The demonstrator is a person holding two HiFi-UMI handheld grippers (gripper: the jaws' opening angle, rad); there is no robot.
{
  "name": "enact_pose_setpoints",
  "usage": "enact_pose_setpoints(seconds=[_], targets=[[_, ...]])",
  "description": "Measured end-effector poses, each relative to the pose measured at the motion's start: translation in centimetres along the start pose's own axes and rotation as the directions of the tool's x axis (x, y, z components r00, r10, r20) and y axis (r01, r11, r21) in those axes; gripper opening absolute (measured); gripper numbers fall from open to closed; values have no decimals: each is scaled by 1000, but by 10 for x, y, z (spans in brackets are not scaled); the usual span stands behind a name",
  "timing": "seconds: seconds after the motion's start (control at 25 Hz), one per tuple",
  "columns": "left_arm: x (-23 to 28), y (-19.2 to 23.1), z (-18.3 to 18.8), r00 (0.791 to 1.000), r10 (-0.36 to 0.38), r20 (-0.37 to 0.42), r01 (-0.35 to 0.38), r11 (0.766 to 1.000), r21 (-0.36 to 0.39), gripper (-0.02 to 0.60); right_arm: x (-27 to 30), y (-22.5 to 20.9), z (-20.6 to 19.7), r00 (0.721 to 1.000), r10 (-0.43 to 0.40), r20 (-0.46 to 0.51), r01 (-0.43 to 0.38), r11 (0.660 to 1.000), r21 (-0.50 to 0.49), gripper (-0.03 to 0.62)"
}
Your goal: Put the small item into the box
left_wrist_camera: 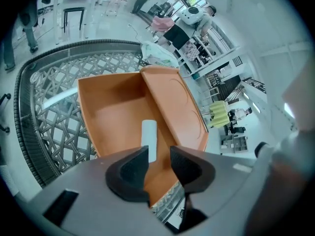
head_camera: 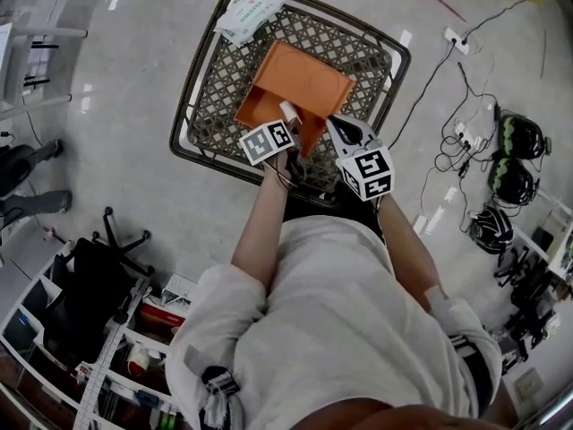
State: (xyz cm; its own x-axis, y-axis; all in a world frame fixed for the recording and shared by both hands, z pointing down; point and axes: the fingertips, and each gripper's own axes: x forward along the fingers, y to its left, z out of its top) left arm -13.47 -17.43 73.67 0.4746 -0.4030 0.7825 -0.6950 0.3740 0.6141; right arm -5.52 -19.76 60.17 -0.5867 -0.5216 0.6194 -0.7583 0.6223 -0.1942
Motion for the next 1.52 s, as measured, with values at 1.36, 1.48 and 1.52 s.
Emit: enact_pose_setpoints(seconds=[1.36,1.48,1.52], targets=[[-190,-78,-11,749,-8,663,-298,889,347,11,-70,72,36,948,282,145,-244,941,-234,5],[-206,-87,-16,703,-14,711,-355,860,367,11,-80,77,43,938,303,170,-252,930,-267,5],[-213,-92,-17,678,-24,735,-376,848,374,11,-84,78,45,934,309,181,-253,927,-279,5]])
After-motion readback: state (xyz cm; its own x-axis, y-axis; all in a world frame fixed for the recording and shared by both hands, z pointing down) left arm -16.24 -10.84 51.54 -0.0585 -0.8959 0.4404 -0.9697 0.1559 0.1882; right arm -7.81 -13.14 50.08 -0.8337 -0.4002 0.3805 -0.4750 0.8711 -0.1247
